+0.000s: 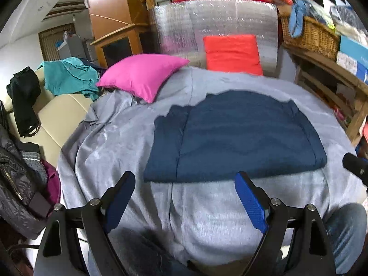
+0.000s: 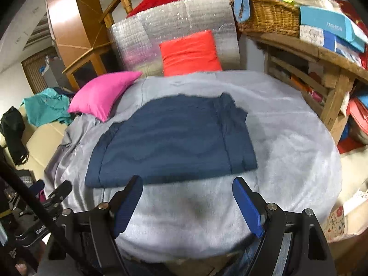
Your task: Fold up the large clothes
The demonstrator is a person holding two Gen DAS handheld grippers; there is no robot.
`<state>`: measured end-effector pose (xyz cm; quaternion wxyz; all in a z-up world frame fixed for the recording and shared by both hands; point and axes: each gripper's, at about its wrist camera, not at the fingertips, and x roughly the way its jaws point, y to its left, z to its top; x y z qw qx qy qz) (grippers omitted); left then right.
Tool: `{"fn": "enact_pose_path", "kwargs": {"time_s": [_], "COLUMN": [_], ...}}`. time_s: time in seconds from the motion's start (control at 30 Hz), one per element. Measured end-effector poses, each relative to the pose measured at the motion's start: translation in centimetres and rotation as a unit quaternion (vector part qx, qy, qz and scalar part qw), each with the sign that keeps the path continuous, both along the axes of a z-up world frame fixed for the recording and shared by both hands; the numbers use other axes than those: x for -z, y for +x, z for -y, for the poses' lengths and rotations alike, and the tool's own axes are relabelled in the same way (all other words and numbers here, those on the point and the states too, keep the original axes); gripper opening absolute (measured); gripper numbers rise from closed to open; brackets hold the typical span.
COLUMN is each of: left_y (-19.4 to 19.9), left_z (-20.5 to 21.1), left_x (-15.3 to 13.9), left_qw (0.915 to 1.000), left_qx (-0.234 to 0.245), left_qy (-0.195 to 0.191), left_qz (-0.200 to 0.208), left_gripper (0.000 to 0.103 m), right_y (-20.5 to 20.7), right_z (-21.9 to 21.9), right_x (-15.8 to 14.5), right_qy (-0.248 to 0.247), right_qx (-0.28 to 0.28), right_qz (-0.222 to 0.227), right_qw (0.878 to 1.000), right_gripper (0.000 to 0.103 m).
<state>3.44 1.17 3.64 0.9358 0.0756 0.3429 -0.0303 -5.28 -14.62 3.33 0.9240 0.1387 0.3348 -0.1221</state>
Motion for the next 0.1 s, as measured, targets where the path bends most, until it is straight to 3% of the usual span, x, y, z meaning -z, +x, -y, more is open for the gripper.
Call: {"fn": "enact_pose_path", "kwargs": {"time_s": [0.1], "left_y": [1.2], "left_z": [-0.1], "left_x": [1.5], "left_qw": [0.9996], "left_qx": [0.003], "left_qy": [-0.001], "left_qz": [-0.027], "left_gripper": [0.088], "right_y": [0.9], "right_z": [0.8], "right_x": [0.7], "right_qy": [0.005], "right_qx": [0.005], "right_qz": [-0.005], "right_qw": [1.0], "right_gripper": [0.083]}}
